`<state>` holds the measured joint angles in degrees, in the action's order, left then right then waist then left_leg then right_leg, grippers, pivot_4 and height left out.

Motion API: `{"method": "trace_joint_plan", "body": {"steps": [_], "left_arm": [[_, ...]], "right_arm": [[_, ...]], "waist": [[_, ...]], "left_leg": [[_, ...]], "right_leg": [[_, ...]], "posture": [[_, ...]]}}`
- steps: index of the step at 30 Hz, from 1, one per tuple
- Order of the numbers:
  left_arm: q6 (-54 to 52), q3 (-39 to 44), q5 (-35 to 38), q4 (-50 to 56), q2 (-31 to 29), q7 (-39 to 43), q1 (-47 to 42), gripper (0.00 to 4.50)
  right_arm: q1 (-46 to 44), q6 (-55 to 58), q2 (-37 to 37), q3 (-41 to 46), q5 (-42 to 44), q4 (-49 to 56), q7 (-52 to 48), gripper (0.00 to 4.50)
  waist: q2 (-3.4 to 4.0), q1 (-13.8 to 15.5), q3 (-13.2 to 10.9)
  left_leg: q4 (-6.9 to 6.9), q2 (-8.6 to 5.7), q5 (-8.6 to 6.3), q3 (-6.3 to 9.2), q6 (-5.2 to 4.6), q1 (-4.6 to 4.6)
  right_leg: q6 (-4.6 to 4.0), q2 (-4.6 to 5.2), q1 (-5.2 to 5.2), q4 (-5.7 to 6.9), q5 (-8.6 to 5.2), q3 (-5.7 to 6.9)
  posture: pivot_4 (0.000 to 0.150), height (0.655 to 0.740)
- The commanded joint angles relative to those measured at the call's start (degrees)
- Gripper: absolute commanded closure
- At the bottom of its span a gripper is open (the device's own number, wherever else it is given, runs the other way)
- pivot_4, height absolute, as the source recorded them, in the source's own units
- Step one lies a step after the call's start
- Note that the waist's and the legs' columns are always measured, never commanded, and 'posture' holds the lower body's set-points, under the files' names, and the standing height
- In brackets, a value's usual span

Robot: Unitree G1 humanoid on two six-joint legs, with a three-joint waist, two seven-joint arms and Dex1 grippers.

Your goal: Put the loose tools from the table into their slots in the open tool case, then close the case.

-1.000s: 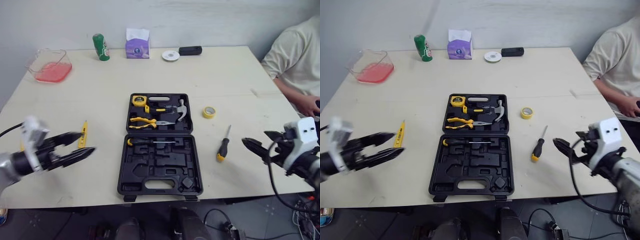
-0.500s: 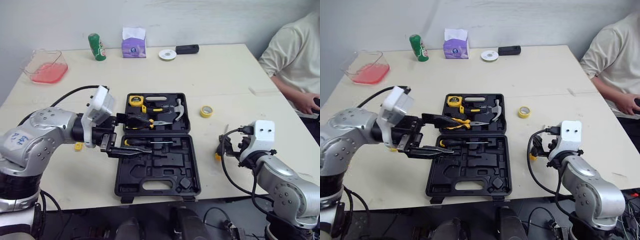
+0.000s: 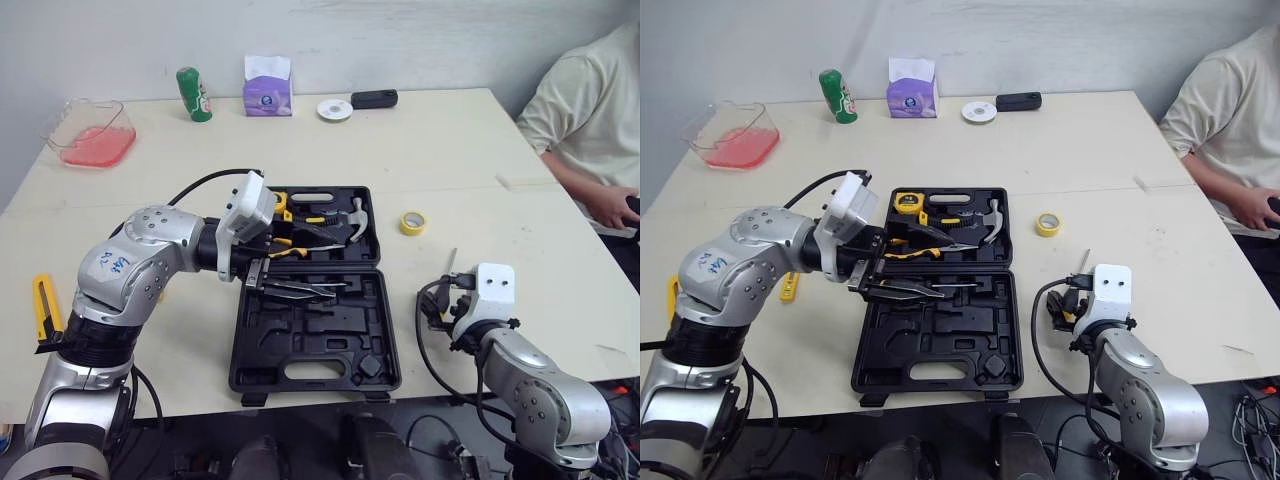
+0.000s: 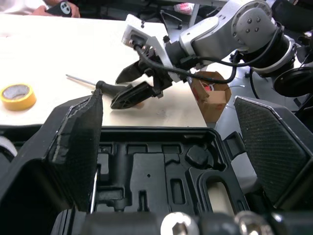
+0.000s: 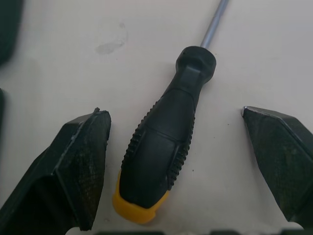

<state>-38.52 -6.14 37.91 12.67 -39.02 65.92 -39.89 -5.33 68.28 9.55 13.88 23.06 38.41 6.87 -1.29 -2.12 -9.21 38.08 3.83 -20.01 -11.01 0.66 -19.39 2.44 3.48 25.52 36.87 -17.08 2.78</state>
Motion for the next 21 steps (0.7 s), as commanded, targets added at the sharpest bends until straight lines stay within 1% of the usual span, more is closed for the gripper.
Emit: {"method": "trace_joint_plan", "body": {"steps": [1,2,4,5,10,12,13,15,17,19,21], "left_arm": [[1.57,-0.1,-1.16,-0.52,0.64,0.71,-1.85,0.0],[1.81,-0.07,-1.41,-0.79,0.69,0.86,-1.98,0.0],[2.02,-0.01,-1.73,-1.24,0.74,1.04,-2.22,0.0],[2.22,0.07,-1.9,-1.32,0.58,1.19,-2.14,0.0],[2.13,0.94,-2.14,-0.41,-0.66,1.47,-0.5,0.0],[2.1,1.31,-2.13,-0.04,-1.35,1.55,0.36,0.0],[2.26,1.77,-2.39,0.1,-2.23,1.61,1.36,0.0],[2.53,2.35,-2.59,0.34,-3.34,1.67,2.62,0.0],[2.25,3.77,-2.33,0.7,-5.47,2.12,4.69,0.0],[4.55,4.08,-4.86,0.31,-9.56,4.23,7.84,0.0],[6.95,3.78,-7.1,-0.72,-12.6,6.04,9.7,0.0]], "right_arm": [[1.89,-1.52,-0.67,1.54,-2.9,3.25,2.1,1.53],[2.3,-1.53,-0.72,1.62,-3.29,4.11,2.28,2.13],[2.95,-0.56,-0.35,2.5,-2.75,6.03,1.4,3.09],[3.0,0.17,0.34,2.9,-2.13,6.86,0.37,3.43],[1.22,7.26,11.15,8.09,5.1,8.73,-11.64,3.42],[0.11,9.04,14.26,9.23,7.75,8.79,-15.44,3.42],[-1.7,9.52,18.16,9.73,10.63,8.33,-19.99,3.42],[-3.86,10.16,22.8,10.37,14.13,7.75,-25.28,3.42],[-7.01,8.88,30.11,7.73,17.72,5.83,-33.13,3.42],[-13.29,6.42,37.76,0.81,21.26,2.47,-44.23,3.42],[-17.91,2.1,43.06,-6.82,20.38,-0.01,-51.54,3.42]], "waist": [[0.0,0.08,0.0],[0.0,0.14,0.0],[0.0,0.21,0.0],[0.0,0.23,0.0],[-0.02,0.16,-0.03],[-0.02,0.15,-0.03],[-0.04,0.13,-0.04],[0.1,-0.08,-0.21],[0.02,-0.06,-0.29],[-0.05,-0.46,-0.42],[-0.12,-0.84,-0.53]], "left_leg": [[0.0,0.01,0.0,0.0,0.0,0.0],[-0.01,0.01,0.0,0.01,0.0,0.0],[-0.01,0.01,0.0,0.01,0.0,0.0],[0.0,0.01,0.0,0.01,0.0,0.0],[0.01,0.01,0.0,0.0,-0.02,-0.01],[-0.01,0.02,0.0,0.01,-0.02,0.01],[-0.02,0.03,0.0,0.06,-0.02,0.03],[-0.02,0.01,-0.01,0.17,-0.01,0.06],[-0.03,-0.01,0.0,0.33,-0.01,0.06],[-0.06,-0.01,-0.01,0.42,0.0,0.06],[-0.09,-0.02,-0.02,0.8,-0.01,0.07]], "right_leg": [[0.0,-0.01,0.0,0.0,0.0,0.0],[0.0,-0.01,0.0,0.0,0.0,0.0],[0.0,-0.01,0.01,-0.01,0.0,0.0],[0.0,0.0,0.01,0.0,0.0,0.0],[0.0,0.0,0.01,0.0,0.0,-0.02],[0.0,-0.03,0.0,-0.01,0.0,-0.02],[-0.02,-0.06,0.0,0.0,-0.01,-0.01],[-0.04,-0.11,0.01,0.01,-0.02,-0.08],[-0.05,-0.13,0.0,0.01,-0.02,-0.05],[-0.05,-0.14,0.0,0.0,-0.03,-0.04],[-0.06,-0.15,0.0,-0.02,-0.03,-0.07]], "posture": [[0.15,0.74],[0.15,0.74],[0.15,0.74],[0.15,0.74],[0.15,0.74],[0.15,0.74],[0.15,0.74],[0.15,0.74],[0.15,0.74],[0.15,0.74],[0.15,0.74]]}}
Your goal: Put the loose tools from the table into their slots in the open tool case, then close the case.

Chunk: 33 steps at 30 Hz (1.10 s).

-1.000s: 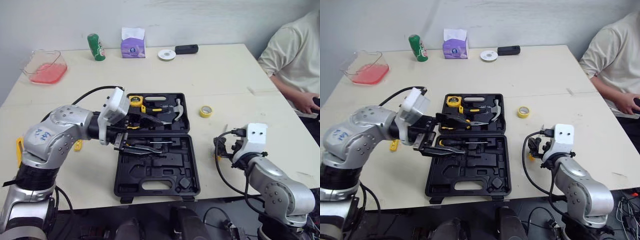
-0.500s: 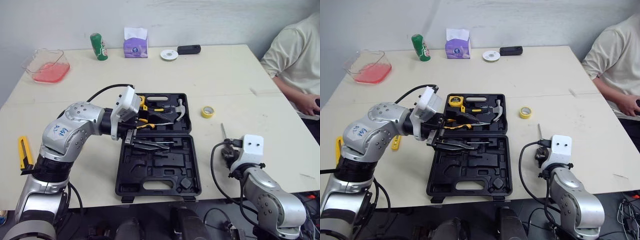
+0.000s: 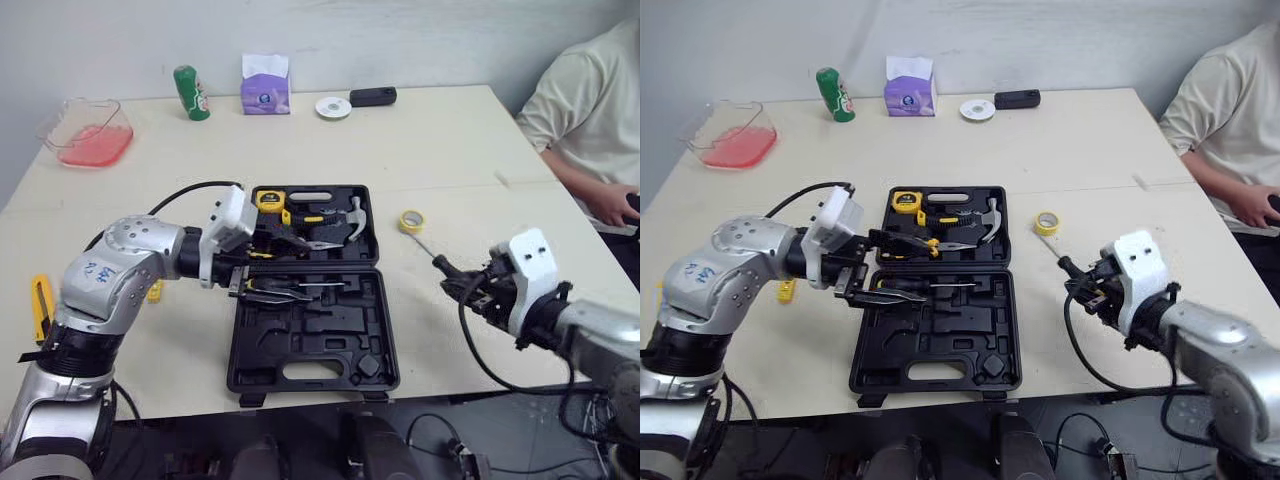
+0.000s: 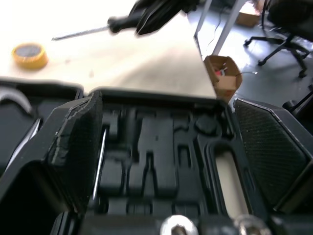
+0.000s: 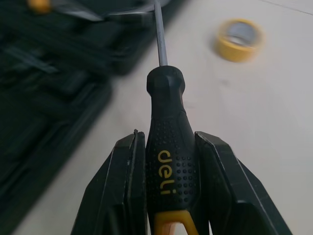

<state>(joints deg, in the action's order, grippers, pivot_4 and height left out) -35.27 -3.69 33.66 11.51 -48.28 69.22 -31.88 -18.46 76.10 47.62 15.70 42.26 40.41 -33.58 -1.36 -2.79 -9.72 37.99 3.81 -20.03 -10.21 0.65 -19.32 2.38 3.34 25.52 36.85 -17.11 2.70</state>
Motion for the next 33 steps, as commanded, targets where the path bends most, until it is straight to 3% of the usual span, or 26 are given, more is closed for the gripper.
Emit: {"method": "trace_joint_plan", "body": {"steps": [1,7,14,16,33], "left_arm": [[4.47,1.41,-3.46,-0.04,-4.81,3.86,2.55,0.0],[6.78,2.47,-5.34,-1.13,-7.63,5.71,5.15,0.0],[8.57,2.76,-7.2,-0.66,-7.26,4.35,6.57,0.0],[9.24,2.7,-7.81,-0.64,-7.16,4.19,6.84,0.0],[9.59,1.67,-9.05,-1.44,-4.28,3.39,5.01,0.0]], "right_arm": [[-7.91,-8.55,6.49,-13.51,-0.89,-4.02,-14.16,3.42],[-21.85,-18.47,5.43,-32.8,-10.4,-15.39,-23.77,3.42],[-28.8,-24.37,0.55,-42.04,-18.88,-25.1,-27.39,3.42],[-30.43,-24.88,-0.6,-43.73,-20.2,-26.58,-28.92,3.42],[-32.22,-25.39,-7.25,-46.58,-27.4,-31.93,-30.58,3.42]], "waist": [[-0.11,-0.22,-0.06],[-0.26,-0.04,-0.15],[-0.26,0.94,-0.14],[-0.26,0.95,-0.15],[-0.26,1.03,-0.15]], "left_leg": [[0.01,-0.02,-0.01,0.09,0.01,0.0],[0.11,0.01,-0.08,0.19,-0.09,-0.28],[0.68,0.02,-0.2,0.18,-0.28,-1.1],[1.06,0.07,-0.23,0.16,-0.3,-1.43],[1.26,0.07,-0.24,0.17,-0.31,-1.33]], "right_leg": [[-0.03,-0.02,-0.03,-0.02,-0.02,0.07],[-0.05,0.17,0.08,-0.09,-0.03,0.26],[0.04,0.28,0.8,0.14,0.02,0.39],[0.03,0.28,1.1,0.34,0.02,0.41],[-0.01,0.3,1.06,0.68,0.01,0.38]], "posture": [[0.15,0.74],[0.15,0.74],[0.15,0.74],[0.15,0.74],[0.15,0.74]]}}
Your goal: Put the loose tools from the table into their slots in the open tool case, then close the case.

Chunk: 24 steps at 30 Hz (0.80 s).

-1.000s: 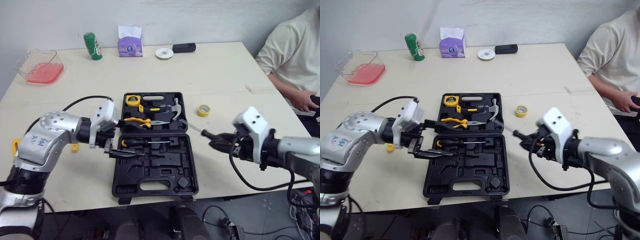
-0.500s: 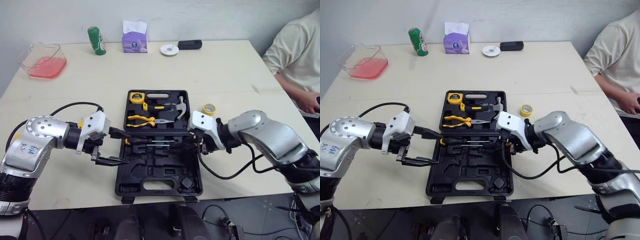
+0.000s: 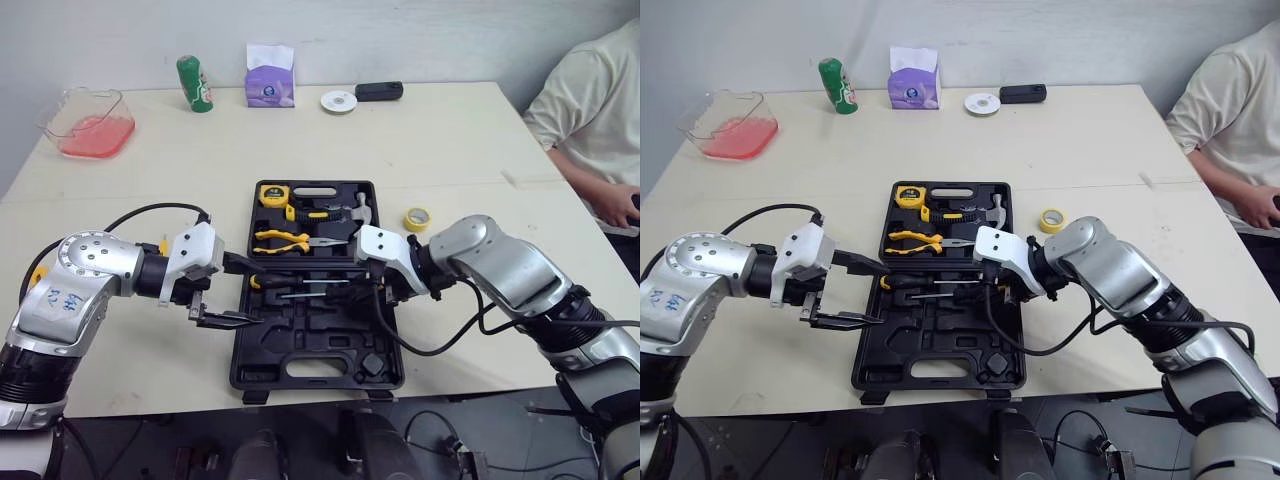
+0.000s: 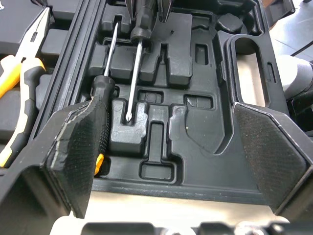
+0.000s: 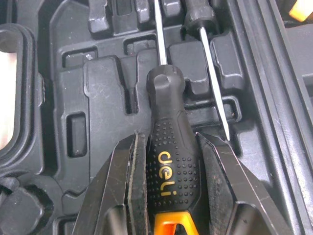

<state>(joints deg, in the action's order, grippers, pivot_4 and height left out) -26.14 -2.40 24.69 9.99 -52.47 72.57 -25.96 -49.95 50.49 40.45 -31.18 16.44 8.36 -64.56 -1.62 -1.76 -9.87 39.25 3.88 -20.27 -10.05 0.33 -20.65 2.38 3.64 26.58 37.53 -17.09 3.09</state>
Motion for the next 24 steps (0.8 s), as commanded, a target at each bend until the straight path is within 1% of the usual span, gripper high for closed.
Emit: {"method": "trace_joint_plan", "body": {"steps": [1,2,3,5,7,8,10,12,13,16,19,21,22,23,24], "left_arm": [[0.32,0.42,-0.01,0.15,0.08,0.05,-0.98,0.0],[-0.04,0.59,0.36,0.4,0.2,0.05,-0.98,0.0],[-0.3,0.72,0.63,0.59,0.27,0.06,-0.98,0.0],[-1.0,0.97,1.31,1.21,0.43,0.05,-0.99,0.0],[-2.15,1.23,2.4,2.34,0.87,-0.05,-1.17,0.0],[-2.69,1.31,2.85,2.8,1.1,-0.17,-1.28,0.0],[-3.43,1.31,3.58,3.45,1.62,-0.51,-1.64,0.0],[-3.66,1.13,3.72,3.6,2.08,-0.85,-1.92,0.0],[-3.6,0.95,3.55,3.6,2.33,-1.0,-2.0,0.0],[-3.65,0.6,3.19,3.53,3.09,-1.4,-2.19,0.0],[-3.78,0.34,3.17,3.64,3.68,-1.7,-2.3,0.0],[-3.75,0.22,3.04,3.44,4.07,-2.02,-2.4,0.0],[-3.76,0.21,2.98,3.34,4.22,-2.14,-2.45,0.0],[-3.77,0.21,2.9,3.19,4.41,-2.27,-2.5,0.0],[-3.81,0.22,2.84,3.15,4.59,-2.38,-2.52,0.0]], "right_arm": [[-0.95,0.7,-0.12,0.77,-1.4,0.75,0.4,2.92],[-1.41,1.35,0.06,1.74,-0.88,2.11,0.32,2.36],[-1.73,1.85,0.19,2.45,-0.54,3.1,0.24,1.95],[-2.25,3.08,0.38,4.56,0.53,4.92,0.5,0.94],[-1.63,3.59,0.27,6.78,1.52,5.93,1.14,0.07],[-0.66,2.41,0.05,7.64,1.72,6.16,1.3,0.07],[2.89,-3.39,-1.55,9.94,2.24,6.01,1.64,0.07],[6.57,-8.48,-5.39,13.26,3.14,4.14,3.93,0.07],[8.05,-9.31,-7.15,14.75,3.58,2.31,5.11,0.07],[11.86,-15.92,-9.57,16.99,2.97,-2.21,5.39,0.89],[14.83,-18.93,-10.62,17.53,3.73,-4.27,4.23,2.33],[15.77,-19.91,-11.03,16.51,2.88,-5.04,4.13,3.4],[15.97,-20.27,-11.23,16.15,2.48,-5.4,4.18,3.79],[15.92,-20.38,-11.36,15.45,1.63,-6.08,4.44,4.36],[15.87,-20.43,-11.46,14.87,0.86,-6.79,4.73,4.44]], "waist": [[0.0,0.01,0.0],[0.0,0.02,0.0],[0.0,0.02,0.0],[0.0,-0.03,0.0],[0.0,0.04,0.0],[0.0,0.08,0.0],[-0.03,0.12,0.02],[-0.1,0.14,0.06],[-0.12,0.06,0.07],[-0.11,0.07,0.07],[-0.11,0.1,0.07],[-0.11,0.1,0.07],[-0.11,0.07,0.07],[-0.11,-0.04,0.07],[-0.11,-0.09,0.07]], "left_leg": [[0.0,0.0,0.0,0.0,0.0,0.0],[0.0,0.01,0.0,0.01,0.0,0.0],[0.0,0.01,0.0,0.01,0.0,0.0],[0.0,0.0,0.0,0.0,0.0,0.0],[0.0,0.01,0.0,0.0,0.0,0.0],[0.0,0.01,0.0,0.01,0.0,0.0],[0.0,-0.01,0.0,0.01,0.0,0.0],[0.0,-0.01,0.0,0.03,0.0,0.02],[0.0,-0.02,0.0,0.04,0.0,0.03],[0.01,-0.05,0.0,-0.03,0.01,0.06],[0.01,-0.06,0.0,-0.03,0.01,0.07],[0.01,-0.05,0.0,-0.02,0.01,0.08],[0.01,-0.05,0.0,-0.02,0.01,0.09],[0.01,-0.04,0.01,-0.03,0.01,0.1],[0.01,-0.03,0.01,-0.04,0.02,0.11]], "right_leg": [[0.0,0.0,0.0,0.01,0.0,0.0],[0.0,-0.01,0.0,0.01,0.0,0.0],[0.0,0.0,0.0,0.01,0.0,0.0],[0.0,0.0,0.0,0.01,0.0,0.0],[0.0,0.0,0.01,0.01,0.0,0.0],[0.0,0.0,0.01,0.01,0.0,0.0],[0.0,0.01,0.0,0.01,0.0,0.0],[0.0,-0.01,-0.06,-0.02,0.0,0.02],[0.0,-0.03,-0.07,-0.02,0.0,0.03],[0.0,-0.03,-0.05,0.08,0.0,-0.03],[0.0,-0.03,-0.06,0.07,0.0,-0.03],[0.0,-0.01,-0.07,0.08,0.0,-0.04],[0.0,-0.01,-0.07,0.08,0.0,-0.05],[0.0,-0.02,-0.07,0.1,0.0,-0.06],[0.0,-0.04,-0.07,0.11,0.0,-0.08]], "posture": [[0.15,0.74],[0.15,0.74],[0.15,0.74],[0.15,0.74],[0.15,0.74],[0.15,0.74],[0.15,0.74],[0.15,0.74],[0.15,0.74],[0.15,0.74],[0.15,0.74],[0.15,0.74],[0.15,0.74],[0.15,0.74],[0.15,0.74]]}}
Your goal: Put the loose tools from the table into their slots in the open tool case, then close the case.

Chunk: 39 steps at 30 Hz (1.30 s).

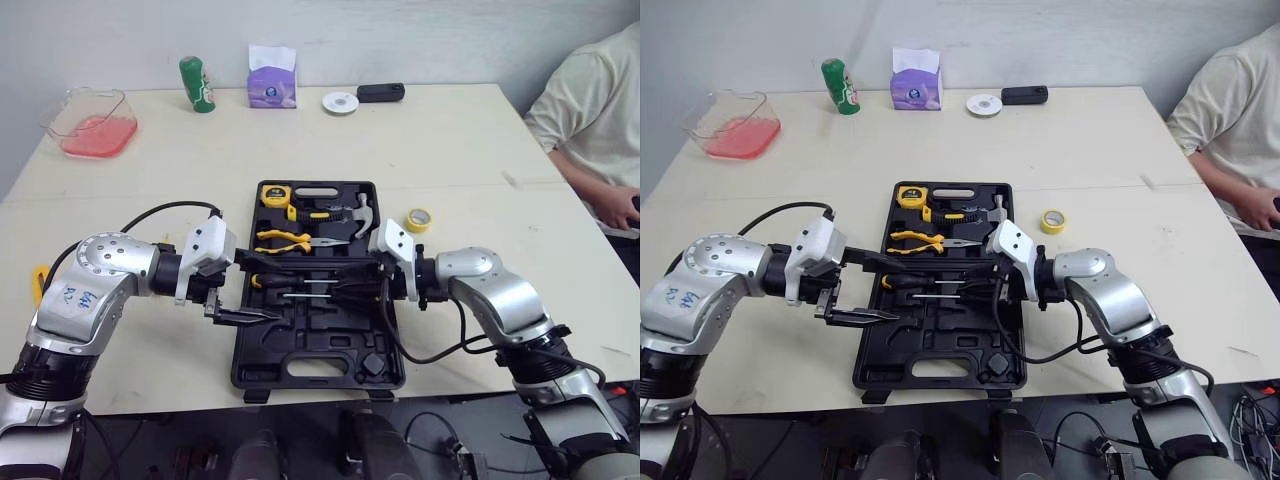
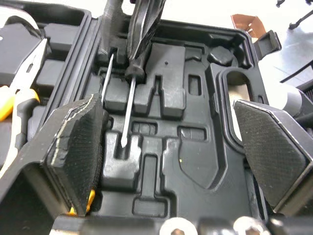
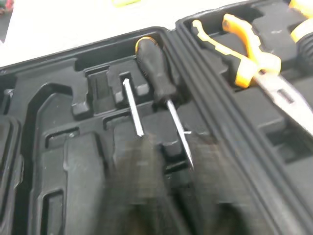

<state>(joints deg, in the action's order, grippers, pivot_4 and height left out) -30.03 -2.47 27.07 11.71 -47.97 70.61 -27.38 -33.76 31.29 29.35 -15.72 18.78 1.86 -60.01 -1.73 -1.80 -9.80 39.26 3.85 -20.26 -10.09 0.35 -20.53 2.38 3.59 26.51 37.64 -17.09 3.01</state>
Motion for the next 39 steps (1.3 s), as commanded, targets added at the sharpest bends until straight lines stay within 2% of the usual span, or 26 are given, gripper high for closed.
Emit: {"method": "trace_joint_plan", "body": {"steps": [1,7,9,11,15,17,26,34,39], "left_arm": [[0.03,0.26,0.42,1.39,0.2,-0.5,-1.16,0.0],[0.07,0.21,0.4,1.55,0.21,-0.67,-0.69,0.0],[0.01,0.23,0.43,1.68,0.24,-0.83,-0.2,0.0],[0.17,0.19,0.34,1.7,0.3,-0.92,0.08,0.0],[0.47,0.18,0.03,1.44,0.47,-1.41,0.72,0.0],[0.33,0.33,0.19,1.67,0.39,-1.41,0.86,0.0],[0.43,0.32,0.25,1.28,0.66,-1.47,0.86,0.0],[0.61,-0.47,0.07,1.39,0.98,-0.88,0.29,0.0],[0.78,-0.77,-0.01,1.13,1.1,-0.73,0.1,0.0]], "right_arm": [[-0.46,-1.03,-0.38,-1.13,-2.1,-0.96,0.31,4.44],[-0.49,3.36,2.57,-9.42,-11.07,-4.1,1.43,4.44],[1.02,0.63,4.67,-14.12,-15.38,-3.81,0.19,4.44],[1.78,-0.67,4.8,-15.21,-16.56,-3.44,0.25,4.44],[3.32,-1.6,0.65,-9.45,-12.38,-0.47,3.11,4.44],[3.4,-4.65,-0.61,-6.61,-12.06,-0.31,4.45,4.44],[2.81,-4.15,-2.6,2.4,-3.21,3.45,2.28,4.44],[3.03,-1.91,-1.13,1.59,-2.13,3.8,-0.06,4.44],[3.09,-1.64,0.19,-1.45,-5.48,2.49,0.04,4.44]], "waist": [[0.0,-0.06,0.0],[0.0,0.03,0.01],[-0.02,0.19,0.14],[-0.04,0.45,0.39],[-0.42,0.4,0.68],[-0.42,0.24,0.68],[-0.07,0.13,0.42],[-0.05,0.13,0.4],[-0.05,0.14,0.4]], "left_leg": [[0.0,0.0,0.0,0.0,0.01,0.01],[0.0,0.02,0.01,0.0,0.02,0.15],[0.0,0.01,0.01,0.0,0.02,0.24],[-0.02,0.01,-0.01,0.12,0.04,0.35],[-0.09,0.02,-0.16,0.27,0.0,0.89],[-0.1,0.05,-0.17,0.25,0.02,0.9],[-0.11,0.14,-0.18,0.14,0.07,0.81],[-0.11,0.14,-0.18,0.14,0.07,0.82],[-0.11,0.13,-0.18,0.14,0.07,0.81]], "right_leg": [[0.0,-0.01,0.0,0.01,0.0,0.0],[-0.03,-0.01,-0.11,0.05,-0.02,-0.03],[-0.04,0.02,-0.21,0.04,-0.02,-0.04],[-0.06,0.02,-0.46,-0.09,-0.04,0.05],[-0.08,0.05,-1.2,-0.32,-0.07,0.19],[-0.08,0.03,-1.21,-0.31,-0.07,0.19],[-0.13,-0.05,-1.0,-0.24,-0.09,0.16],[-0.13,-0.05,-1.0,-0.24,-0.09,0.16],[-0.12,-0.04,-0.99,-0.24,-0.09,0.15]], "posture": [[0.15,0.74],[0.15,0.74],[0.15,0.74],[0.15,0.74],[0.15,0.74],[0.15,0.74],[0.15,0.74],[0.15,0.74],[0.15,0.74]]}}
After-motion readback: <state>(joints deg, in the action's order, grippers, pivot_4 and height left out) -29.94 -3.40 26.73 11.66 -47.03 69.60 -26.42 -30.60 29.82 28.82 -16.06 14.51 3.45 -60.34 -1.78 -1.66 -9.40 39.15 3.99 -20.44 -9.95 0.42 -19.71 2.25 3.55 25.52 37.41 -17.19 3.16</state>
